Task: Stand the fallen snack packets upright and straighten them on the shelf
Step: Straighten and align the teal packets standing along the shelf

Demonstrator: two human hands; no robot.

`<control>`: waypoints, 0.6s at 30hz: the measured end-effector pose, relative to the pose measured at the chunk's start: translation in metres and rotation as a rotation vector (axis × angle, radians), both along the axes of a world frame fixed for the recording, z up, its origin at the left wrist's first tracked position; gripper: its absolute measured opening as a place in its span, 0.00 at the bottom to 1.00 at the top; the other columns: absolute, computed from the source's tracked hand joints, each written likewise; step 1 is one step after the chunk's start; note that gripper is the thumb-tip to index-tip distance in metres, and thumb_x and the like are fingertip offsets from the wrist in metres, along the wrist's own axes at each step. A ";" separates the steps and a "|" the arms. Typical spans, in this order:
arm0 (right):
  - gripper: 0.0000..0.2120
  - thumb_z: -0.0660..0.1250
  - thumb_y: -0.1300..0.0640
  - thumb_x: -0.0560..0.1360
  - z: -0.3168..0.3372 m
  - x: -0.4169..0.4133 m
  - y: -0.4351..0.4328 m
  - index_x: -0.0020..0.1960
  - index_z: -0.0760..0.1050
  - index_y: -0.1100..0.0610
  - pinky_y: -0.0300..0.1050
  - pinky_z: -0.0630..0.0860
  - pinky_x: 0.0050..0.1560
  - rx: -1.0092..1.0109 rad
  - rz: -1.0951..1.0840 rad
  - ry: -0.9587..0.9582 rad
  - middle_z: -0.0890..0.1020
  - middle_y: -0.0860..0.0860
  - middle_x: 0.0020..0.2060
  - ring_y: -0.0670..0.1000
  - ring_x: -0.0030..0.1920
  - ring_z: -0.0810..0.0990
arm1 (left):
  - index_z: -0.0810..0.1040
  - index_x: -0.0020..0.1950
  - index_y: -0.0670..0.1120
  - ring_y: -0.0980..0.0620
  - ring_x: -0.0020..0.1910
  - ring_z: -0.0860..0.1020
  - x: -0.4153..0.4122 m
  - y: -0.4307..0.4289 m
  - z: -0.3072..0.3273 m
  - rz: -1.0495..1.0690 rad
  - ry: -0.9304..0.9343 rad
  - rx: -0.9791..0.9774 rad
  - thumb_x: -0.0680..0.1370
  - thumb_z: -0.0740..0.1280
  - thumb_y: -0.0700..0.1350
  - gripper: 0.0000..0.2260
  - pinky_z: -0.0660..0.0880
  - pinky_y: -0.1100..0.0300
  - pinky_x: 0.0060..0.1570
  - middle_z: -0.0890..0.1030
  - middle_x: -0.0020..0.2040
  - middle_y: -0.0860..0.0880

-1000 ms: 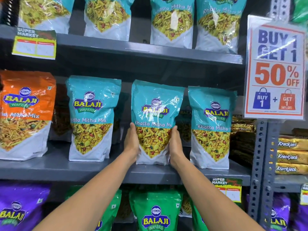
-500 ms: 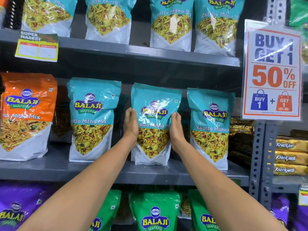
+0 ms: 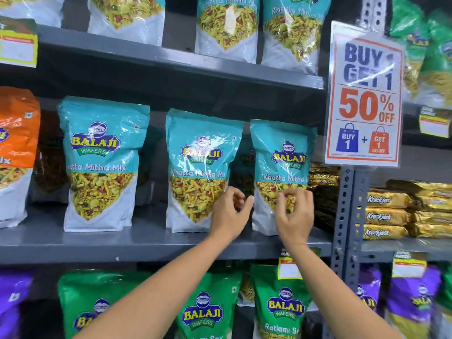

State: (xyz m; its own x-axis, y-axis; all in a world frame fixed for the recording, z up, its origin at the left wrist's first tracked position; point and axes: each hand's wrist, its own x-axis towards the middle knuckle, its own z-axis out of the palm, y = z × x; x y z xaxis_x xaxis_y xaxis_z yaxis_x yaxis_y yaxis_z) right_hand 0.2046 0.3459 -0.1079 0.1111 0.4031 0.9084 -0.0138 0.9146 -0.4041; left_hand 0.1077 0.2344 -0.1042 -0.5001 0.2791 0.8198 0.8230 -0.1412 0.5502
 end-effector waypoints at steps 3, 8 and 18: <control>0.16 0.61 0.52 0.76 0.005 0.017 0.042 0.56 0.74 0.63 0.48 0.70 0.54 -0.202 0.000 0.036 0.77 0.61 0.52 0.59 0.53 0.75 | 0.69 0.64 0.45 0.47 0.60 0.76 0.000 0.032 0.001 -0.132 -0.269 -0.176 0.73 0.68 0.57 0.25 0.74 0.54 0.58 0.77 0.60 0.45; 0.32 0.54 0.39 0.78 0.001 0.020 0.080 0.75 0.59 0.56 0.53 0.66 0.71 -0.652 0.480 -0.262 0.71 0.53 0.69 0.56 0.71 0.69 | 0.55 0.76 0.50 0.44 0.72 0.67 -0.005 0.060 0.004 -0.266 -0.417 -0.338 0.72 0.65 0.64 0.38 0.68 0.50 0.68 0.66 0.75 0.46; 0.23 0.56 0.48 0.80 0.008 0.016 0.094 0.73 0.62 0.54 0.43 0.72 0.53 -0.734 0.763 -0.156 0.75 0.53 0.61 0.50 0.55 0.77 | 0.65 0.71 0.52 0.48 0.66 0.73 -0.009 0.075 0.003 -0.391 -0.418 -0.299 0.67 0.67 0.65 0.36 0.71 0.47 0.66 0.75 0.68 0.50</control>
